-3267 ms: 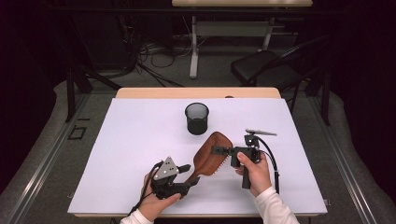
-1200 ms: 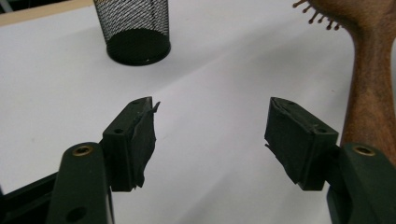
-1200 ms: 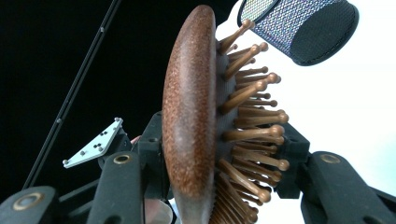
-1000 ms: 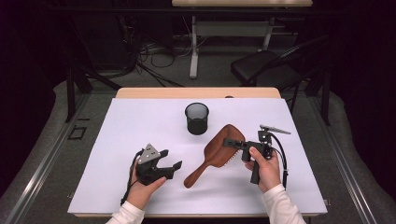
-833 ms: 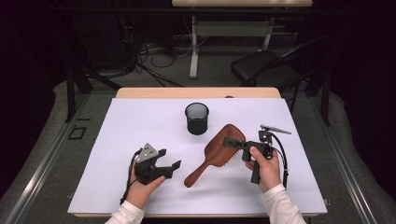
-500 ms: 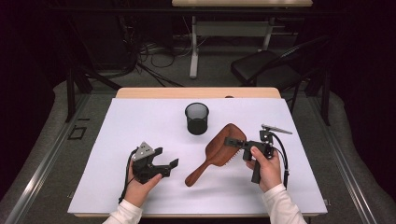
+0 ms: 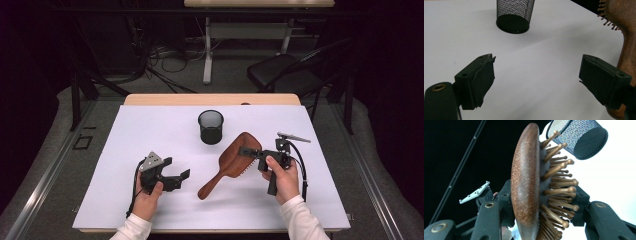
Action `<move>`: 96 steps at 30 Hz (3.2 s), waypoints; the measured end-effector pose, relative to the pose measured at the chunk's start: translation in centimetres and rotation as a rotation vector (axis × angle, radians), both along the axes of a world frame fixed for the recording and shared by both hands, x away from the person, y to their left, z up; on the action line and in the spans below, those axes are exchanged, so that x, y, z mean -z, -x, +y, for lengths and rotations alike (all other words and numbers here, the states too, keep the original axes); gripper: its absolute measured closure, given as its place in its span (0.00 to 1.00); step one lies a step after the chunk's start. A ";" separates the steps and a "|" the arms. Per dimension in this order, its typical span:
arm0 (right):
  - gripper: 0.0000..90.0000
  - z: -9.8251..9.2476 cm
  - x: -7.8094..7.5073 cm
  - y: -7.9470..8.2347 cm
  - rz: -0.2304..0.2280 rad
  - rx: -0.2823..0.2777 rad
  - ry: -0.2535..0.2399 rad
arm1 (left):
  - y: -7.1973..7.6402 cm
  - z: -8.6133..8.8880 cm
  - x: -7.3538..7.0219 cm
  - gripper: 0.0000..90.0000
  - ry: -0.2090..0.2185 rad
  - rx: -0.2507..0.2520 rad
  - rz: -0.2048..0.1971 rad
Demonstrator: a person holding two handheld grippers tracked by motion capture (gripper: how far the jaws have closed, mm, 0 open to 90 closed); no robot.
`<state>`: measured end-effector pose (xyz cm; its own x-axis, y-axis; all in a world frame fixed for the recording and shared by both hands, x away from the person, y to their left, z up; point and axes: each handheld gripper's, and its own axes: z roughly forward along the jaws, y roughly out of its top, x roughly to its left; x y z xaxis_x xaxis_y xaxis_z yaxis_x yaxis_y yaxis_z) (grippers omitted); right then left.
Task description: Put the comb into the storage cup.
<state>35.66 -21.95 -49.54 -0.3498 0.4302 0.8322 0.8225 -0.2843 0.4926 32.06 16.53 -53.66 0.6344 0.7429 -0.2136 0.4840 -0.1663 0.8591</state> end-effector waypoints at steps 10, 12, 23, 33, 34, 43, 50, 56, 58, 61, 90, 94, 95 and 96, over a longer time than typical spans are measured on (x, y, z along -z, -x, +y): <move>0.55 -0.1 -0.8 -1.2 0.032 0.028 0.024 | -0.2 0.6 0.1 0.07 0.013 -0.013 0.007; 0.55 -0.1 -1.1 -1.4 0.039 0.024 0.026 | -0.2 0.6 0.0 0.03 0.016 -0.018 0.002; 0.55 0.7 -2.6 -2.5 0.046 0.017 0.070 | -0.3 0.9 0.2 0.00 0.014 -0.044 0.004; 0.55 1.1 -3.5 -3.3 0.051 0.038 0.095 | -0.3 1.0 0.3 0.00 0.011 -0.048 0.005; 0.55 1.1 -3.5 -3.4 0.050 0.041 0.096 | -0.3 1.0 0.3 0.00 0.010 -0.049 0.007; 0.54 0.9 -5.0 -4.5 0.061 0.077 0.125 | -0.3 0.9 0.3 0.00 0.007 -0.044 0.011; 0.54 1.2 -5.8 -5.3 0.057 0.103 0.135 | -0.3 0.9 0.3 0.00 0.006 -0.044 0.011; 0.54 1.5 -6.1 -5.9 0.072 0.113 0.125 | -0.3 0.9 0.3 0.00 0.015 -0.044 0.010; 0.54 1.8 -6.2 -6.1 0.072 0.114 0.129 | -0.3 0.9 0.3 0.00 0.013 -0.044 0.011; 0.54 2.0 -6.5 -6.5 0.067 0.119 0.144 | -0.3 0.9 0.4 0.00 0.012 -0.042 0.010; 0.54 1.5 -9.5 -10.0 0.049 0.260 0.161 | -0.3 0.9 0.4 0.00 0.014 -0.041 0.012; 0.54 1.2 -9.9 -10.3 0.046 0.281 0.156 | -0.3 0.9 0.4 0.00 0.015 -0.041 0.012; 0.54 1.2 -9.9 -10.4 0.043 0.288 0.154 | -0.3 0.9 0.4 0.00 0.015 -0.040 0.012; 0.54 1.1 -10.1 -10.4 0.045 0.290 0.153 | -0.3 0.9 0.4 0.00 0.015 -0.042 0.012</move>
